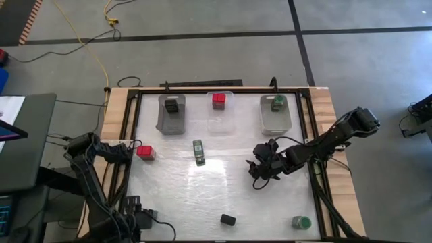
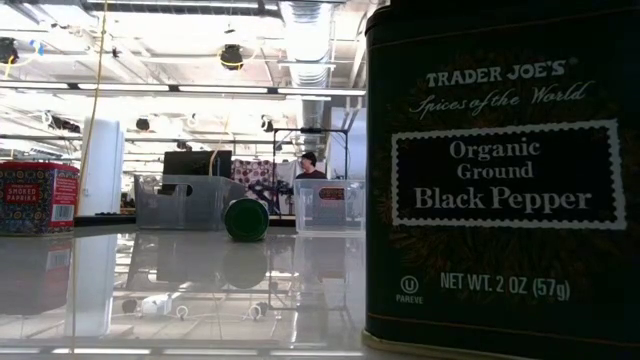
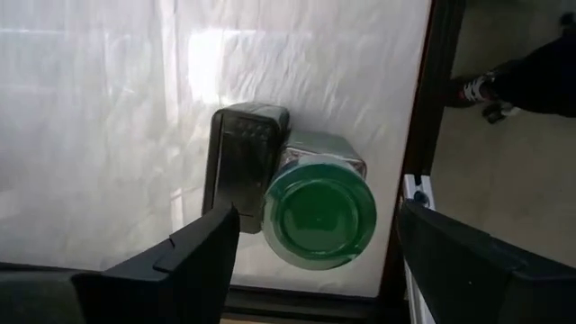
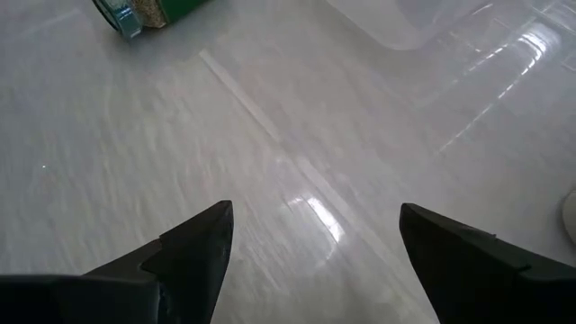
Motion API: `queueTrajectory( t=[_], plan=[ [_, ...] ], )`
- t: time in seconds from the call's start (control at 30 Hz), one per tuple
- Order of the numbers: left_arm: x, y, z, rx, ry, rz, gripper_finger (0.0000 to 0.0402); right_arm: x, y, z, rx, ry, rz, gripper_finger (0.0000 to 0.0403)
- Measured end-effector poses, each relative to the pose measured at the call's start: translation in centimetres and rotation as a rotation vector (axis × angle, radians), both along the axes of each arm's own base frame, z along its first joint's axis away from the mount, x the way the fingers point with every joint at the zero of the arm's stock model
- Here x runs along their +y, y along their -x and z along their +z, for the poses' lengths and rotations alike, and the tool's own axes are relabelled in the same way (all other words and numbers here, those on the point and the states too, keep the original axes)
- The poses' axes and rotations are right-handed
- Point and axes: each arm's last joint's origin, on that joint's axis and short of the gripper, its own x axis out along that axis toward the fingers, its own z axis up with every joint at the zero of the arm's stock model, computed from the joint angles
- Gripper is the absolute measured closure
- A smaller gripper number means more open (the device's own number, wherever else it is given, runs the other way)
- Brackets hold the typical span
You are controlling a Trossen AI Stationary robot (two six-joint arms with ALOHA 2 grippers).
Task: Sort spices by type
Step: Put the green seasoning bottle into the gray bin
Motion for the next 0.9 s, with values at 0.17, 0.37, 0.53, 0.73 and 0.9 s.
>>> queueTrajectory(
  t=[0.17, 0.37, 0.53, 0.73, 0.9],
  plan=[
    [0.01, -0.01, 0.02, -0.044, -0.020, 0.003, 0.0111, 0.00, 0.00, 0.00, 0.000, 0.000, 0.000, 0.0058],
    [-0.12, -0.05, -0.46, -0.048, -0.018, -0.002, 0.0111, 0.00, 0.00, 0.00, 0.000, 0.000, 0.000, 0.0058],
    [-0.38, -0.12, -0.79, -0.043, -0.014, -0.009, 0.0111, 0.00, 0.01, 0.00, 0.001, 0.001, 0.000, 0.0058],
    [-0.45, -0.04, -0.79, -0.044, -0.012, -0.016, 0.0111, 0.00, 0.01, -0.01, 0.001, 0.001, 0.000, 0.0058],
    [-0.51, 0.15, -0.79, -0.052, -0.017, -0.021, 0.0111, -0.01, 0.01, -0.01, 0.001, 0.001, 0.000, 0.0058]
  ],
)
